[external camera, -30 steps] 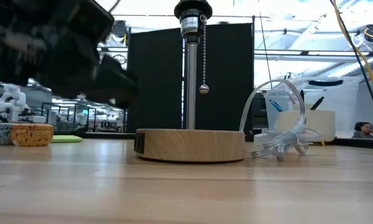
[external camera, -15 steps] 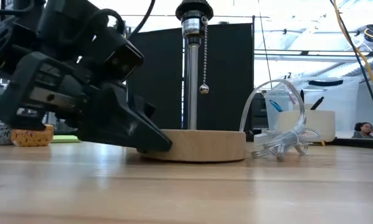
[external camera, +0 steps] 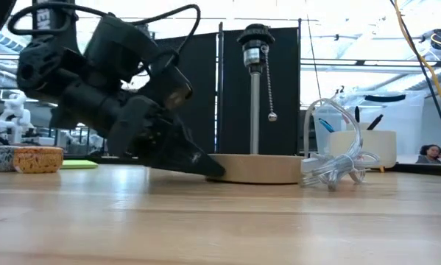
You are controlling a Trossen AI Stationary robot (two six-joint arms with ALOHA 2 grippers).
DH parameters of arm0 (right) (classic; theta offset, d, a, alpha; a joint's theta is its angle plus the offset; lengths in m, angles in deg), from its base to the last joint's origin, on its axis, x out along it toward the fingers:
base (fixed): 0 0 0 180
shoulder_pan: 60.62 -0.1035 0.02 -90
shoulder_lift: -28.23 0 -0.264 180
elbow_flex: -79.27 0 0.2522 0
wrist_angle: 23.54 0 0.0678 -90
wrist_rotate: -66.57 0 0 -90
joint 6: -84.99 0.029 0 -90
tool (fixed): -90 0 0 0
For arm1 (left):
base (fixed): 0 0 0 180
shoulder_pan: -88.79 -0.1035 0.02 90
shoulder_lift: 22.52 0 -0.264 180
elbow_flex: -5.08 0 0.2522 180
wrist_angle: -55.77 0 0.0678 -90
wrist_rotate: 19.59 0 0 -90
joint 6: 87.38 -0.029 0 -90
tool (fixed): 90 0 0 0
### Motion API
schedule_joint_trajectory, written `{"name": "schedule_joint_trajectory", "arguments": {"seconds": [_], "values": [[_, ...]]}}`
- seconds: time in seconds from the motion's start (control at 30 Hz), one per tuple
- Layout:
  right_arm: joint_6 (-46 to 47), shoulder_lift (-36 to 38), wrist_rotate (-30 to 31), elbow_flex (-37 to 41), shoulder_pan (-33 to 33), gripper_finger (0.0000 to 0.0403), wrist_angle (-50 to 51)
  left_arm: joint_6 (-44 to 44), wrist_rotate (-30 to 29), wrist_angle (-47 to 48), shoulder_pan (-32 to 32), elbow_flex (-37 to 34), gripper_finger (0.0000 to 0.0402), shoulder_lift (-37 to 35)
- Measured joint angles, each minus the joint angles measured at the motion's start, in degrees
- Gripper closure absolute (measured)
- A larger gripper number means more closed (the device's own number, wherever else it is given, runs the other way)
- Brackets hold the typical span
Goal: Screw lightbulb
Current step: Insert the lightbulb into the lamp
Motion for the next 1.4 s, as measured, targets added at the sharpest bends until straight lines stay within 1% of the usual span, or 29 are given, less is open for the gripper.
{"name": "schedule_joint_trajectory", "arguments": {"seconds": [0.17, 0.27, 0.5, 0.63, 0.7, 0.8, 0.93, 1.03, 1.1, 1.27, 1.4], "values": [[0.1, 0.0, 2.6, 0.0, -0.2, 0.0243, 0.8, 1.3, 0.0, 0.6, -3.5, 0.0, 0.0363, 0.0], [0.1, 0.0, 7.7, 0.0, -0.9, 0.0243, 0.6, 1.6, 0.2, 1.8, -4.4, -0.1, 0.0363, 0.0], [0.6, 0.0, 19.7, 0.0, -2.4, 0.0243, 0.6, 0.5, 0.2, 1.0, -3.8, -0.5, 0.0363, 0.0], [2.3, 0.0, 24.9, 0.0, -2.4, 0.0243, 1.2, 0.0, 0.8, 0.1, -3.8, -0.5, 0.0363, 0.0], [3.0, 0.0, 26.3, 0.1, -2.3, 0.0243, 1.8, -0.1, 1.8, 0.0, -3.8, -0.5, 0.0363, 0.0], [2.4, 0.0, 26.2, 2.2, -2.0, 0.0243, -1.4, -0.3, 2.2, -0.2, -3.8, -0.5, 0.0363, 0.0], [-2.7, 0.8, 25.4, 8.5, -0.9, 0.0243, -12.0, -0.4, 2.4, -0.2, -3.8, -0.5, 0.0363, 0.0], [-5.8, 4.0, 20.8, 14.3, 0.0, 0.0243, -21.5, -0.3, 3.9, -0.2, -3.8, -0.5, 0.0363, 0.0], [-7.1, 7.5, 19.2, 18.1, 0.2, 0.0243, -24.5, -0.3, 4.0, -0.2, -3.8, -0.5, 0.0363, 0.0], [-6.6, 17.2, 12.7, 24.3, 1.6, 0.0243, -21.2, -0.3, 4.9, -0.4, -3.8, -0.5, 0.0363, 0.0], [-3.8, 23.9, 7.3, 25.6, 3.4, 0.0243, -12.7, -0.1, 5.6, -1.9, -3.8, -0.5, 0.0363, -0.4]]}}
